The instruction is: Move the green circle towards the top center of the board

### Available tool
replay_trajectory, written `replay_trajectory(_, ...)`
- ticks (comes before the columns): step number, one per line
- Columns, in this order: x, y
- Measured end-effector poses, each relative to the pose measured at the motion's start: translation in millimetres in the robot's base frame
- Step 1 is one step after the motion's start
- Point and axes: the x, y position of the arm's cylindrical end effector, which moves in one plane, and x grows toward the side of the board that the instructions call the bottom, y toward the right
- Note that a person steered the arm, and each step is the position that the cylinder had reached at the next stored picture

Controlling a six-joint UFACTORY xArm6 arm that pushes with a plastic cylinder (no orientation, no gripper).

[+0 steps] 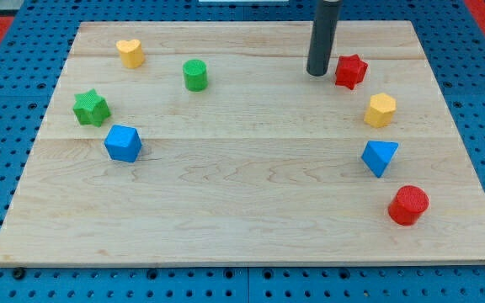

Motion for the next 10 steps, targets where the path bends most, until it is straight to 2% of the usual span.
replay_trajectory(1, 0, 28)
replay_trajectory(2, 23, 34)
replay_trajectory(3, 23, 15)
replay_trajectory(4, 32, -63)
replay_trajectory(5, 86, -118)
replay_trajectory(6, 66, -190)
replay_trajectory(7, 13, -191)
replay_trajectory(8, 7, -179)
replay_trajectory(9, 12, -272)
replay_trajectory(10, -6, -287)
